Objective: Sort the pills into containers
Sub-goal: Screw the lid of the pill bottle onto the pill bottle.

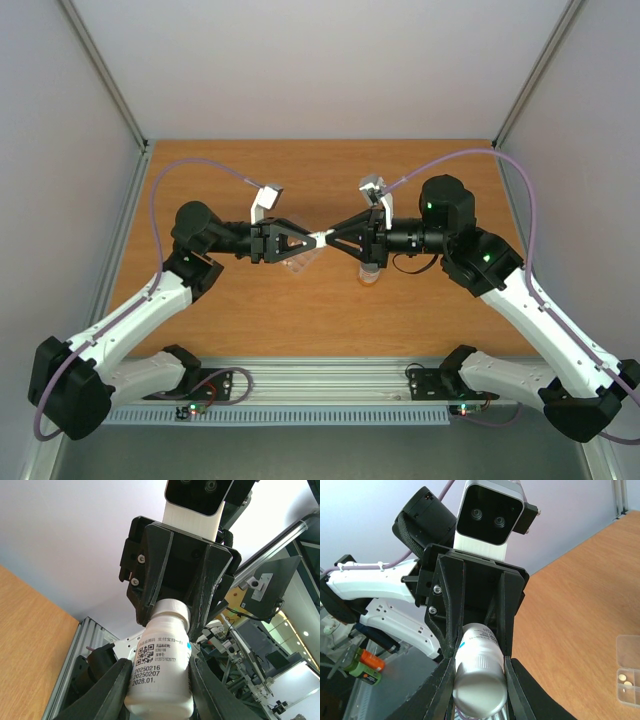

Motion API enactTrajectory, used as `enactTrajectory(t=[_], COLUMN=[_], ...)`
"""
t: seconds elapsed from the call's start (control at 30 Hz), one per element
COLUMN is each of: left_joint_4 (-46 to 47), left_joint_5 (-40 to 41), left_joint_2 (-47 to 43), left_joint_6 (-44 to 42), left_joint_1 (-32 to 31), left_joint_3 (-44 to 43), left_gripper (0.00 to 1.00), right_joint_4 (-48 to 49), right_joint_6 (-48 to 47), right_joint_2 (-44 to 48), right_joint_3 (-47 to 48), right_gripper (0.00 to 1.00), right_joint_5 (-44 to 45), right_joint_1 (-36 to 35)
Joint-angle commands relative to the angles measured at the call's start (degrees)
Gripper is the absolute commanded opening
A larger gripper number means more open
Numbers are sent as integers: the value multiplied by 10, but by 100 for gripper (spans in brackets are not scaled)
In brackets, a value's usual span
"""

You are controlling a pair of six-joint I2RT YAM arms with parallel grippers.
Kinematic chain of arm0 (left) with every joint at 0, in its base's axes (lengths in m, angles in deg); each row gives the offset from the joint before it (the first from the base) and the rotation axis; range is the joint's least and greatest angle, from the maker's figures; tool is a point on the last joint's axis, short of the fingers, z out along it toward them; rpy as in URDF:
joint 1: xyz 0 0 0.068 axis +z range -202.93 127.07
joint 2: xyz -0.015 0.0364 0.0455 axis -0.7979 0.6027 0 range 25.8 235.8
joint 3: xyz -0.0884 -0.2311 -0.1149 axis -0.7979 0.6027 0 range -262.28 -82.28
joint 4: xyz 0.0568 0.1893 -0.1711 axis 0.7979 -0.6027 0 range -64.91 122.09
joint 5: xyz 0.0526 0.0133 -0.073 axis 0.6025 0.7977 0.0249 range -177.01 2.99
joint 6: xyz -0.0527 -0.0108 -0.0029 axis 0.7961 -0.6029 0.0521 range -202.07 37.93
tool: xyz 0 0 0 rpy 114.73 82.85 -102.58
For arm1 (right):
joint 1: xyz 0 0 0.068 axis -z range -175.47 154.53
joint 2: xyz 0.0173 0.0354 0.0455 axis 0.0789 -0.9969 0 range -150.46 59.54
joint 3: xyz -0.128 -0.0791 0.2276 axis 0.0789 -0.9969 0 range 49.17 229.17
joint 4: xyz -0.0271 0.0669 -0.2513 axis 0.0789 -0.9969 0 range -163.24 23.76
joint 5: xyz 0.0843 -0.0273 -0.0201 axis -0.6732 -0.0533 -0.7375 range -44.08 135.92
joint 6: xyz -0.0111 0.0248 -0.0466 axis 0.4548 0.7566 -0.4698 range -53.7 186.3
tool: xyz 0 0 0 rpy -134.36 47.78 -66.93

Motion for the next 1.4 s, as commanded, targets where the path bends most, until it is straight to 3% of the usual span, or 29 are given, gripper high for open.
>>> enactTrajectory(t=[0.0,1.0,1.37], left_joint_4=[35,-4,38], left_joint_5=[-10,-25,32], left_joint_2=[-2,42,45], left_joint_6=[4,-34,-37], left_joint_1=[-13,-17,-20], left_joint_3=[-18,-76,-64], left_gripper=[0,0,0], right_joint_4=[19,-2,57], right_joint_6=[6,-6,45], right_joint_2=[-15,-50,-30], right_joint_3=[2,-2,-47], right_gripper=[21,21,20], right_joint_5=[-17,-55,-12], right_joint_1=[-8,-7,-7])
